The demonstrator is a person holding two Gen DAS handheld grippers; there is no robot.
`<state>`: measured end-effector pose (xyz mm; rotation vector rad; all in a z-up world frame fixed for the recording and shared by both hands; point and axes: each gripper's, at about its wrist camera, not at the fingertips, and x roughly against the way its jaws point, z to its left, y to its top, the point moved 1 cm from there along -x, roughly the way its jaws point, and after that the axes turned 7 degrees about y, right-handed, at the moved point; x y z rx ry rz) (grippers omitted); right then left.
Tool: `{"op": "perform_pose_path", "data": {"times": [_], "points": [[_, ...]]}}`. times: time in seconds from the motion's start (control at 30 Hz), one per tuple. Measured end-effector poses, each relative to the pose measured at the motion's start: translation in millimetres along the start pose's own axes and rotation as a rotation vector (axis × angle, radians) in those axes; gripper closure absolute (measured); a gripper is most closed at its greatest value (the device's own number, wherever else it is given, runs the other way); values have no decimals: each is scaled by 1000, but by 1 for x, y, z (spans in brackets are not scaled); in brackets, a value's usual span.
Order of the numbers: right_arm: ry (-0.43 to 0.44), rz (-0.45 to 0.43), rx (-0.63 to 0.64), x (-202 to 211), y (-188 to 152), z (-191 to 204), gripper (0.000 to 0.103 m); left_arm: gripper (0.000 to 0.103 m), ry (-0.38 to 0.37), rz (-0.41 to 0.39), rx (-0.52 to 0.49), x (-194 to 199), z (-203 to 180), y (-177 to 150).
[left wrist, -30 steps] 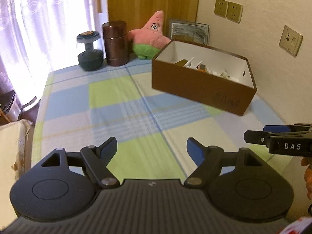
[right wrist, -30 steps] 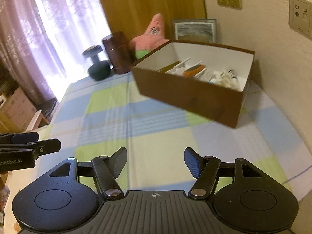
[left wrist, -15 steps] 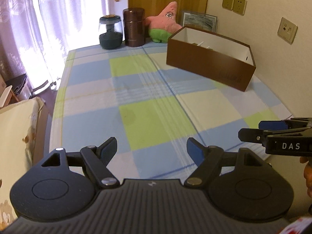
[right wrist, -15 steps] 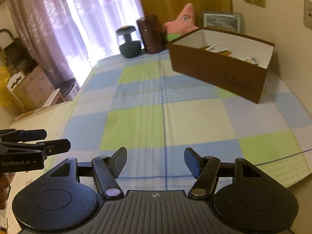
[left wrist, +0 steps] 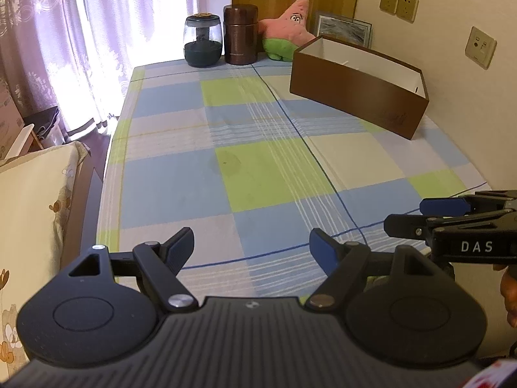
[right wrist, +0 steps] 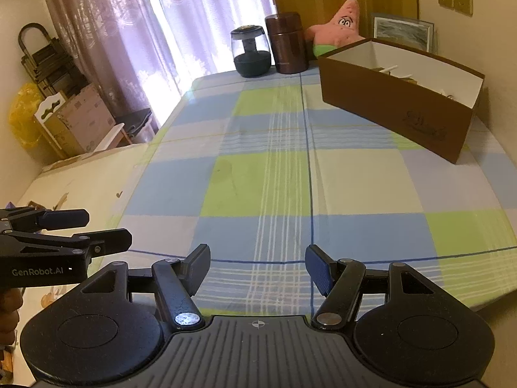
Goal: Organize rigid objects
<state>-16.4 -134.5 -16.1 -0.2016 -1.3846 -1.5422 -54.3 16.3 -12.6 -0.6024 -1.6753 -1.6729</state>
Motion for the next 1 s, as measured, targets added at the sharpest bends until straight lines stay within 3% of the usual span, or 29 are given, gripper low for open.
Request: {"op": "perform_pose_path", "data": {"times": [1.0], "points": [[7, 26, 2, -4, -5, 4, 41, 27, -21, 19, -2, -9, -4, -4]]}}
